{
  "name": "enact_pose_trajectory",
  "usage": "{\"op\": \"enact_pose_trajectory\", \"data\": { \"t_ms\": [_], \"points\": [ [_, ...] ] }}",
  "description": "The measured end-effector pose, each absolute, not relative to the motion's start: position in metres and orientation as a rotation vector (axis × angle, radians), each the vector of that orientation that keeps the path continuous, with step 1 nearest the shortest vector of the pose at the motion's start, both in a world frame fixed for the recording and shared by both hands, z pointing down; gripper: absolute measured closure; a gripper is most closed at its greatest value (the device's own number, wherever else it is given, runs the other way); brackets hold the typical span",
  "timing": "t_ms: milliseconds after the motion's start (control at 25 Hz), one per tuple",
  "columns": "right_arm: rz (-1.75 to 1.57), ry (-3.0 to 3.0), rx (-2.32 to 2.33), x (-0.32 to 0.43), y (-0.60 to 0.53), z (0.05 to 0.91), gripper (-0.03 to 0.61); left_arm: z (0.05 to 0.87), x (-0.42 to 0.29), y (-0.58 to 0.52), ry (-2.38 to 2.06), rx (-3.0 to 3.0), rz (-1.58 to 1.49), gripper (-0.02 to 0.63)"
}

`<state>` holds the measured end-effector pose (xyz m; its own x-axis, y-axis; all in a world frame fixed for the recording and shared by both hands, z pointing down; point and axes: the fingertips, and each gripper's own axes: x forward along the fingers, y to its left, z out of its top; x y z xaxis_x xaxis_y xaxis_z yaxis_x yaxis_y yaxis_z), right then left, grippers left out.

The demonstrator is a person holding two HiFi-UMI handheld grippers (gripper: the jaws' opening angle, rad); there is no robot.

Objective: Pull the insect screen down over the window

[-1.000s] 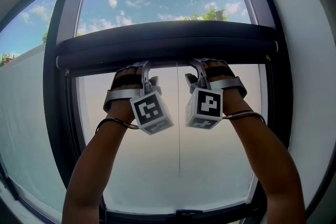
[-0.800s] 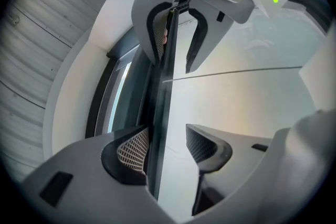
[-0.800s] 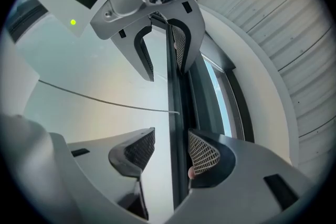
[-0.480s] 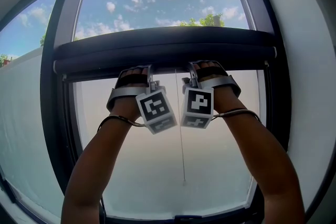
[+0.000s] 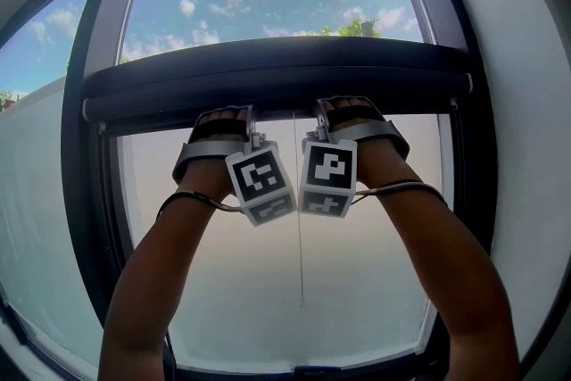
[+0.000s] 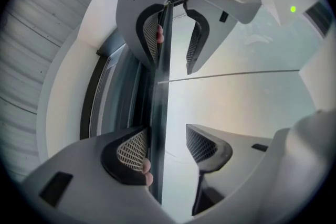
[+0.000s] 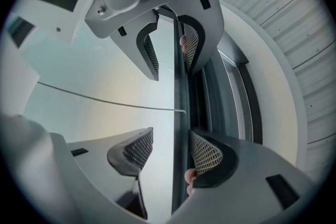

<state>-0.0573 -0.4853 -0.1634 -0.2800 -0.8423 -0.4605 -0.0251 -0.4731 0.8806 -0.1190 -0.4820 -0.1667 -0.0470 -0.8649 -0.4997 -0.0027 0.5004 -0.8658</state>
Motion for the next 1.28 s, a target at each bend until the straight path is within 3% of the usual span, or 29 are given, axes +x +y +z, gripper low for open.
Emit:
{"op": "enact_pose_trajectory", "data": {
  "t_ms": [1280],
  "points": [
    [-1.587,-1.206,1.17,-0.053,-0.473,-0.096,0.379,-0.098,-0.116,-0.465,1.317,-1.167,-1.03,0.41]
  ]
}}
